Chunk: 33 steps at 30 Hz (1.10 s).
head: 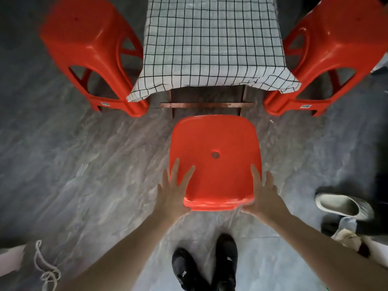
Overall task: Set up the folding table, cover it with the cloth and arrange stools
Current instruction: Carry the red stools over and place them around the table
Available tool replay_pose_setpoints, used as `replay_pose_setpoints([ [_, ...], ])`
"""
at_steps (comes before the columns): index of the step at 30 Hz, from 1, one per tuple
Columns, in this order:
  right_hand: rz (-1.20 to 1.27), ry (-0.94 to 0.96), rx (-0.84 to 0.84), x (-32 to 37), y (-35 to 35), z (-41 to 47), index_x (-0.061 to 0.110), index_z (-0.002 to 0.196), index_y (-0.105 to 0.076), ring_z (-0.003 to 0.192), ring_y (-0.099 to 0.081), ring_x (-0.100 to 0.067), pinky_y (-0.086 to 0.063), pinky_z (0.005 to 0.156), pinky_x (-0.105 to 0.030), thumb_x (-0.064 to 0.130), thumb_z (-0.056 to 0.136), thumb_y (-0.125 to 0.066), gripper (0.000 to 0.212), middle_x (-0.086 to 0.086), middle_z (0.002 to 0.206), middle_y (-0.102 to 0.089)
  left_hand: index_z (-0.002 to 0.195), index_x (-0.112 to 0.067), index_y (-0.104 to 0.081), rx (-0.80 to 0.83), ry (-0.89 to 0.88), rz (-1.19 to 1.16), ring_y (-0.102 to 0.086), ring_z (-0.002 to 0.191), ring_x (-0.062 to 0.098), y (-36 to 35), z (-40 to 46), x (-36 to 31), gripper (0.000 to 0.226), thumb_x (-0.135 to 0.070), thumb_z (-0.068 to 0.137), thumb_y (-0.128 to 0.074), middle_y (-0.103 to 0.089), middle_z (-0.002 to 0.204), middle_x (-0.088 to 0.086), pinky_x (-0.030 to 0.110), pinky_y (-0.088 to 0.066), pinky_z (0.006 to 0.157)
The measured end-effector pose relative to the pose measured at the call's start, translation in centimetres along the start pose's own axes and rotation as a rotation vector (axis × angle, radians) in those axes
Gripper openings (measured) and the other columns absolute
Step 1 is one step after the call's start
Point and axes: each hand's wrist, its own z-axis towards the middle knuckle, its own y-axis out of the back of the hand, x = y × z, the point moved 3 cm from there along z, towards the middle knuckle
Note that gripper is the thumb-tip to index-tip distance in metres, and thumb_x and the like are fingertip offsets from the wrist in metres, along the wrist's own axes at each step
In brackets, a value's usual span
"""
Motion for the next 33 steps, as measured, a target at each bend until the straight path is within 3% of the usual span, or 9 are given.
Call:
replay_pose_setpoints([
  [7,0.043,0.095,-0.026,-0.4,-0.8,2.2,0.045,0.144,0.027,0.130,-0.037,-0.040,-0.047,0.098,-0.047,0.043,0.064,-0.086,0.139,-0.016,0.153,0.004,0.150,-0.047,0.003,-0.085,-0.122,-0.018,-0.015,0.141,0.045,-0.8,1.5,0.5,0.122,-0.039,0.066,-0.085,0.035,0.153,-0.012,0.048,-0.050,0.096],
  [10,0.048,0.123,-0.031,-0.8,-0.5,2.6,0.046,0.144,0.027,0.134,-0.033,-0.038,-0.047,0.100,-0.047,0.045,0.063,-0.087,0.139,-0.016,0.153,0.000,0.151,-0.046,-0.002,-0.089,-0.134,-0.031,-0.017,0.139,0.043,-0.6,1.5,0.6,0.118,-0.039,0.068,-0.084,0.023,0.156,-0.013,0.046,-0.056,0.086],
  [15,0.056,0.138,-0.059,-0.6,0.1,3.7,0.047,0.141,0.032,0.136,-0.029,-0.038,-0.045,0.103,-0.049,0.043,0.065,-0.086,0.140,-0.016,0.152,0.001,0.150,-0.048,0.003,-0.034,-0.117,-0.007,-0.015,0.140,0.036,0.8,2.9,0.3,0.111,-0.041,0.075,-0.079,0.021,0.155,-0.014,0.038,-0.051,0.094],
  [26,0.067,0.148,-0.060,-0.8,2.2,6.5,0.052,0.137,0.035,0.134,-0.032,-0.036,-0.044,0.104,-0.049,0.037,0.065,-0.087,0.142,-0.014,0.149,-0.006,0.151,-0.047,0.000,-0.044,-0.096,0.000,-0.012,0.141,0.039,1.8,5.9,-0.6,0.115,-0.038,0.070,-0.082,0.017,0.158,-0.012,0.042,-0.052,0.094],
  [33,0.048,0.114,-0.020,-0.6,2.8,7.2,0.044,0.146,0.025,0.133,-0.033,-0.036,-0.043,0.105,-0.047,0.033,0.066,-0.088,0.139,-0.016,0.149,-0.006,0.149,-0.049,0.006,-0.029,-0.095,0.044,-0.014,0.140,0.039,2.1,6.7,-0.8,0.117,-0.043,0.070,-0.081,0.021,0.156,-0.012,0.040,-0.053,0.092],
])
